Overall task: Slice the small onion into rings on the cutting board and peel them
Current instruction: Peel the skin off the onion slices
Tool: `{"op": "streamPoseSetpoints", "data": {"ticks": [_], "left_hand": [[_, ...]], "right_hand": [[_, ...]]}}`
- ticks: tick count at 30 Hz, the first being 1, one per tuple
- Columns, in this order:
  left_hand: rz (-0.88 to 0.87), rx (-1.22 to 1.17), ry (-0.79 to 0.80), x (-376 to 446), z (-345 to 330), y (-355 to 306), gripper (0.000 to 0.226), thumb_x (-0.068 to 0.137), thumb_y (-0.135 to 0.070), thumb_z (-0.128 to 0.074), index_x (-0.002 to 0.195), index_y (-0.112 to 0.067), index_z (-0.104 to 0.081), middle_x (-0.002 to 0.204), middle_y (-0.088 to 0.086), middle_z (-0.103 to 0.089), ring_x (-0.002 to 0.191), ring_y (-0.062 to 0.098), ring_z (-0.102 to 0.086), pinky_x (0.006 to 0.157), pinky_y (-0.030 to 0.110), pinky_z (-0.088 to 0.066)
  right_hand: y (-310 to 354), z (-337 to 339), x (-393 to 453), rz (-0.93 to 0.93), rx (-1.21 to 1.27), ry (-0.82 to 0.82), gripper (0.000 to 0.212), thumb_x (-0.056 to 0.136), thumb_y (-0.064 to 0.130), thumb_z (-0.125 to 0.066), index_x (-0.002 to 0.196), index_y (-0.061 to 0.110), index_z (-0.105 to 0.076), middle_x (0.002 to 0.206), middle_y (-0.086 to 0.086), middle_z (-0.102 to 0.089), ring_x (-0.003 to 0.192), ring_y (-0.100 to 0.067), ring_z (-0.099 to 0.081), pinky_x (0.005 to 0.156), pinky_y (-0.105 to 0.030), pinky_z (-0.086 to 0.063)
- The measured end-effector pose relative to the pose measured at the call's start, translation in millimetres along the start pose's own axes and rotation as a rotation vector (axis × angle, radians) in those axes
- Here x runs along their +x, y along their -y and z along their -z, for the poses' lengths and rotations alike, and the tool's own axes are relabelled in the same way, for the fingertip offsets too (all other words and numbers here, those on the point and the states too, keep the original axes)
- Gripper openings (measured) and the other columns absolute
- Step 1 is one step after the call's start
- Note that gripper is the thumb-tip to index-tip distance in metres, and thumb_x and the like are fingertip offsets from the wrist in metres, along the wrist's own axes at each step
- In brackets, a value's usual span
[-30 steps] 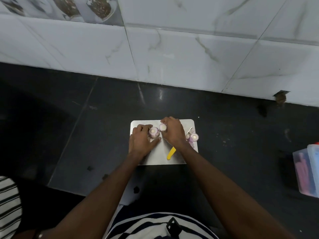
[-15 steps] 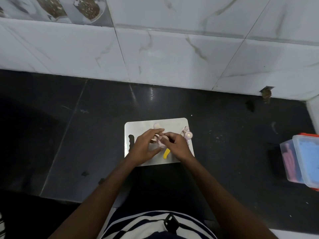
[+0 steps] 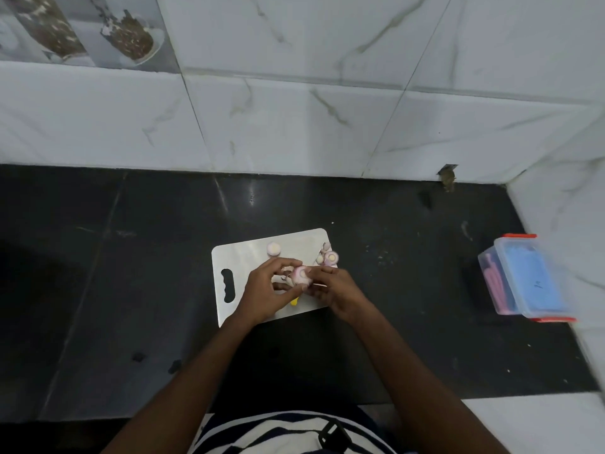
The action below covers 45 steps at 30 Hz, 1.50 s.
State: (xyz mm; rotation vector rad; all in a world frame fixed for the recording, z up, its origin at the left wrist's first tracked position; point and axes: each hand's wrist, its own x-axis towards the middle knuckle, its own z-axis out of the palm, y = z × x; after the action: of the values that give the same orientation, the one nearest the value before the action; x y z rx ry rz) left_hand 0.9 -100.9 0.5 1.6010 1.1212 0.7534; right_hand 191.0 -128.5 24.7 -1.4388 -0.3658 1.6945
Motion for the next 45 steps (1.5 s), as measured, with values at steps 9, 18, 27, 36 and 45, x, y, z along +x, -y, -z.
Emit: {"op": "streamPoseSetpoints", "data": {"ticks": [9,18,27,36,45], "left_hand": [[0.154,-0.204,-0.007,-2,-5,-2,0.033,0.1,0.002,-0.066,0.123,-0.019,-0.077,0.121,-0.005,-0.08,0.11,0.023,-0.078,0.096,0.052,-0.065],[0.147,-0.093,0.005,9,-29,-24,0.053,0.086,-0.028,-0.092,0.134,-0.03,-0.071,0.13,-0.018,-0.075,0.114,0.01,-0.076,0.098,0.04,-0.065],[0.201,-0.333,-0.12,7,-45,-32,0.028,0.101,-0.007,-0.073,0.127,-0.017,-0.077,0.121,0.002,-0.082,0.112,0.027,-0.078,0.099,0.043,-0.064],[0.145,-0.066,-0.263,12,-40,-27,0.013,0.097,-0.032,-0.08,0.107,-0.025,-0.084,0.096,-0.007,-0.083,0.091,0.019,-0.081,0.085,0.051,-0.067],[0.079,0.078,-0.192,20,-30,-10,0.004,0.098,-0.024,-0.079,0.102,-0.024,-0.077,0.105,-0.022,-0.077,0.097,0.001,-0.074,0.078,0.037,-0.068]], "right_hand": [[3,3,-18,0.019,0.089,-0.104,0.016,0.092,0.0,-0.072,0.106,-0.007,-0.072,0.101,-0.022,-0.075,0.083,-0.026,-0.075,0.08,-0.037,-0.065],[13,20,-8,-0.055,0.207,-0.127,0.022,0.09,0.0,-0.071,0.112,-0.005,-0.07,0.102,-0.023,-0.072,0.081,-0.026,-0.075,0.075,-0.034,-0.065],[30,45,-2,-0.104,0.107,0.024,0.024,0.092,0.008,-0.071,0.113,-0.003,-0.072,0.117,-0.031,-0.072,0.097,-0.028,-0.073,0.085,-0.034,-0.064],[37,37,-7,-0.041,-0.041,0.123,0.022,0.092,0.011,-0.075,0.111,0.001,-0.074,0.104,-0.021,-0.074,0.096,-0.026,-0.073,0.09,-0.035,-0.061],[18,31,-3,0.142,-0.259,0.067,0.022,0.09,0.01,-0.079,0.111,0.004,-0.077,0.092,-0.013,-0.074,0.079,-0.017,-0.069,0.075,-0.029,-0.059]]}}
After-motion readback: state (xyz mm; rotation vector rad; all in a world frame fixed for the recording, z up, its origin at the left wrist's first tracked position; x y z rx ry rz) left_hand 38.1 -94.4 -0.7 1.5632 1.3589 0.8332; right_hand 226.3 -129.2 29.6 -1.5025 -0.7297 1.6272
